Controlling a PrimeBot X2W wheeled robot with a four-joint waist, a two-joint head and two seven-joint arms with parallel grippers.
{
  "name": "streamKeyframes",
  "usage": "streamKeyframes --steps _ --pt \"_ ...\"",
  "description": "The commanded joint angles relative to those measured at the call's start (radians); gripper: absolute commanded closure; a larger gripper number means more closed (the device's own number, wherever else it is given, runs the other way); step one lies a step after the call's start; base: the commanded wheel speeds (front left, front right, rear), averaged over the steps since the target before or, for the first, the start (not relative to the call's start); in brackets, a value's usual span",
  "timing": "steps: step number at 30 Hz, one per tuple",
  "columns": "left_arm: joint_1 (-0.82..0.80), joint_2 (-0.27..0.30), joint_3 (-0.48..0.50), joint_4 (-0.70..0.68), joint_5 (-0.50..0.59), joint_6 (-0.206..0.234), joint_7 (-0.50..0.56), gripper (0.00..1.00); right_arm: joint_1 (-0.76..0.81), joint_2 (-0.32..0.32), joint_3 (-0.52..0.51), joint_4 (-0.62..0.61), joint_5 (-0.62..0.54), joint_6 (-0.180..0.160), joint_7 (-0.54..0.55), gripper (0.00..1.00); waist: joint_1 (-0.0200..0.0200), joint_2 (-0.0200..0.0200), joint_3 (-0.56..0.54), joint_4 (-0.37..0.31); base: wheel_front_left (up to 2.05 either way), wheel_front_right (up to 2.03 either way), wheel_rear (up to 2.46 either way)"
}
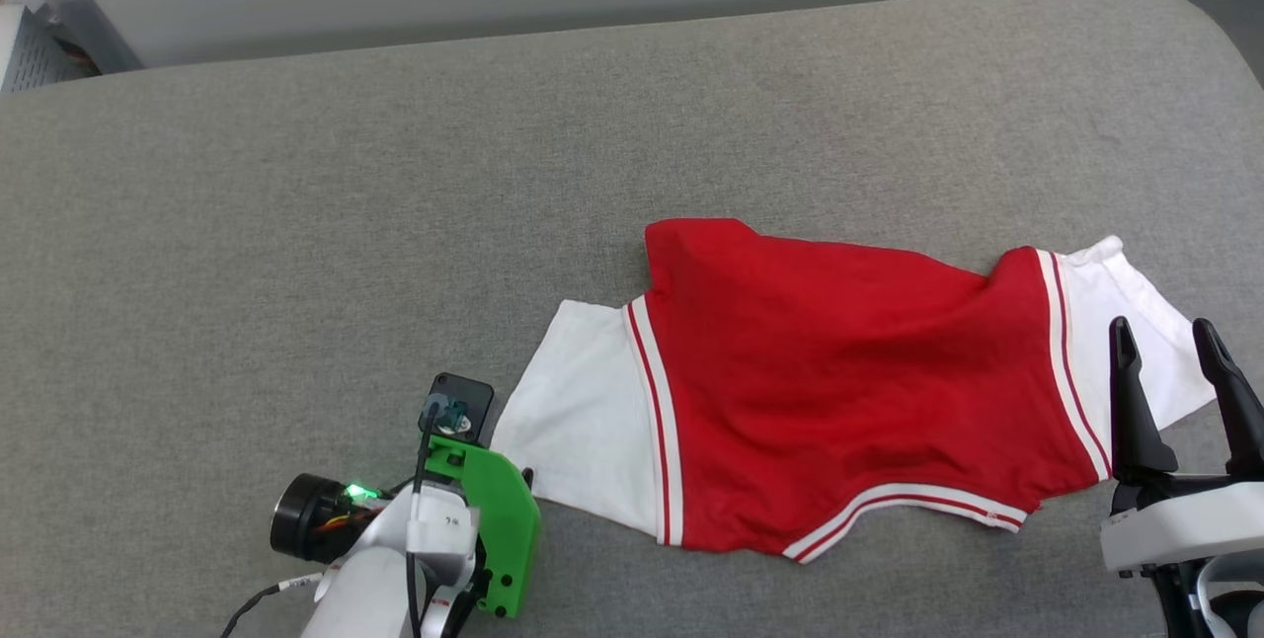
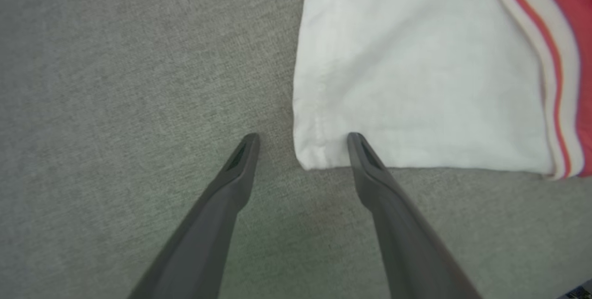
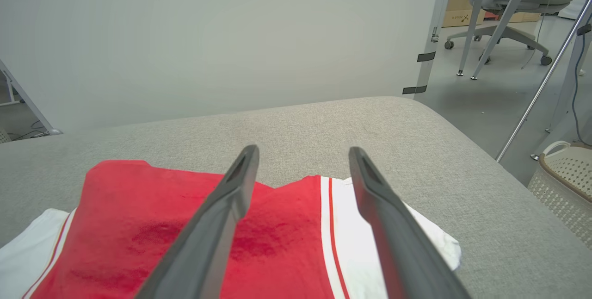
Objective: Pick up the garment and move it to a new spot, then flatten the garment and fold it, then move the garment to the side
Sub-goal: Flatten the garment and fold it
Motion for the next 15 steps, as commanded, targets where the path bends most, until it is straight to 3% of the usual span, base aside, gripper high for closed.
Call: streamKeyframes --steps 1,4,5,6,7,15 --pt "-0.016 0.005 0.003 0.012 0.007 0.011 -0.006 0.00 -0.016 -0.001 0.003 0.004 -0.009 -0.001 -0.006 0.00 0.0000 0.0000 0.014 -0.011 0.00 0.00 0.00" --pt "-0.013 0.004 -0.008 0.044 -0.012 -0.012 0.009 0.00 -0.019 -0.003 0.006 0.007 -0.011 -0.001 -0.006 0.00 0.0000 0.0000 0.021 -0.014 0.00 0.00 0.00" --pt "-0.014 0.005 -0.011 0.051 -0.014 -0.015 0.012 0.13 -0.020 -0.004 0.006 0.007 -0.012 -0.001 -0.006 0.00 0.0000 0.0000 0.025 -0.015 0.00 0.00 0.00" --pt "-0.015 0.005 -0.012 0.057 -0.017 -0.017 0.013 0.64 -0.021 -0.004 0.005 0.008 -0.012 -0.001 -0.006 0.00 0.0000 0.0000 0.028 -0.015 0.00 0.00 0.00" --pt "-0.015 0.005 -0.016 0.067 -0.022 -0.022 0.020 1.00 -0.023 -0.003 0.004 0.009 -0.013 -0.001 -0.007 0.00 0.0000 0.0000 0.031 -0.015 0.00 0.00 0.00" --pt "-0.010 -0.001 0.004 0.078 -0.059 -0.013 -0.003 1.00 -0.022 -0.012 0.000 0.022 -0.026 -0.001 0.003 0.00 0.0000 0.0000 0.012 0.005 0.00 0.00 0.00"
